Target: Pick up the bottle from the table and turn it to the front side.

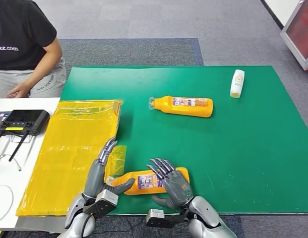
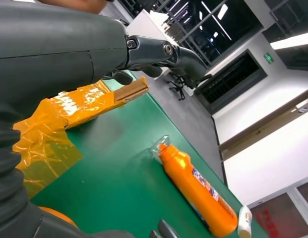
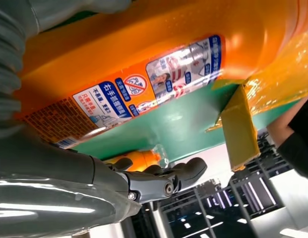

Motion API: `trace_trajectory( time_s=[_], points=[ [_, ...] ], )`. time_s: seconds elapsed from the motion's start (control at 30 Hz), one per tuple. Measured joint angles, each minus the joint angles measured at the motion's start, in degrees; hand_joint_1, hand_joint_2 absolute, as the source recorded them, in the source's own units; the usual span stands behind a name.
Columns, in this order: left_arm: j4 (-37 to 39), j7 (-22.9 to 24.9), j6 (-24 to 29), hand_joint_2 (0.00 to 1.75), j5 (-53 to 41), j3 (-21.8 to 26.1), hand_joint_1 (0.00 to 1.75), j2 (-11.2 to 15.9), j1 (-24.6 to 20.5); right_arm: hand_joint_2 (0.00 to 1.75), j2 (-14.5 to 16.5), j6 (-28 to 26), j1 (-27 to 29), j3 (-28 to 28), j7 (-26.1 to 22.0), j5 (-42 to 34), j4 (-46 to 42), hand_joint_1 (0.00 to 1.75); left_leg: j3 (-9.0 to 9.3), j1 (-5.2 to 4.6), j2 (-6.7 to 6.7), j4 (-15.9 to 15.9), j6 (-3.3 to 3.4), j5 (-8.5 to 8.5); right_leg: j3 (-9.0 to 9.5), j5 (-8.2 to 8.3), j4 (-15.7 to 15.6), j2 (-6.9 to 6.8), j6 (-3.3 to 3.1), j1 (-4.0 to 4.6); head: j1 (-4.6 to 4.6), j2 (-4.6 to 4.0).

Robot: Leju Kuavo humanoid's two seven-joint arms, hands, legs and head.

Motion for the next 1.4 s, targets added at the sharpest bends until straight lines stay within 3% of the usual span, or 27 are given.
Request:
trace_trajectory(
  time_s=[0.4, 0.53, 0.67, 0.8, 1.4],
  points=[
    [0.31, -0.87, 0.37, 1.75, 0.34, 0.05, 0.00, 0.00, -0.07, 1.75, -2.04, 5.80, -3.17, 2.52, 0.84, -0.89, 1.17, 0.00, 0.15, 0.00, 0.01, 0.00, -0.02, 0.13, 0.10, 0.25, -0.04, 0.03, -0.03, 0.00, -0.01, 0.00],
    [0.75, -1.69, 1.12, 1.75, 1.03, 0.11, 0.00, -0.01, -0.21, 1.75, -2.51, 14.00, -5.57, 3.42, 2.46, -3.85, 1.46, 1.75, 0.37, 0.00, 0.22, -0.01, -0.05, 0.13, 0.20, 0.36, -0.07, 0.26, -0.13, 0.01, 0.01, 0.00],
    [1.94, -3.16, 2.47, 1.75, 2.23, 0.13, 0.00, -0.10, -0.91, 1.75, -3.32, 22.03, -10.45, 5.93, 3.37, -6.60, 3.64, 1.75, 0.82, 0.01, 0.35, -0.02, 0.02, 0.04, 0.45, 0.30, -0.12, 0.38, -0.19, 0.01, 0.00, 0.00],
    [3.22, -4.08, 3.72, 1.75, 3.23, 0.13, 0.00, -0.22, -1.62, 1.75, -3.72, 24.76, -14.75, 8.97, 3.05, -9.04, 6.89, 1.75, 1.01, 0.00, 0.31, -0.04, 0.03, -0.19, 0.52, 0.08, -0.14, 0.33, -0.20, 0.02, 0.00, 0.00],
    [4.49, -4.20, 5.00, 1.75, 4.09, 0.53, 0.00, 0.17, -1.98, 1.75, -4.06, 19.11, -16.75, 12.60, 1.75, -11.05, 9.90, 1.75, 0.93, -0.01, 0.22, -0.03, 0.13, 0.36, 0.87, 0.62, -0.31, 0.29, 0.05, 0.01, 0.01, 0.00]
  ],
)
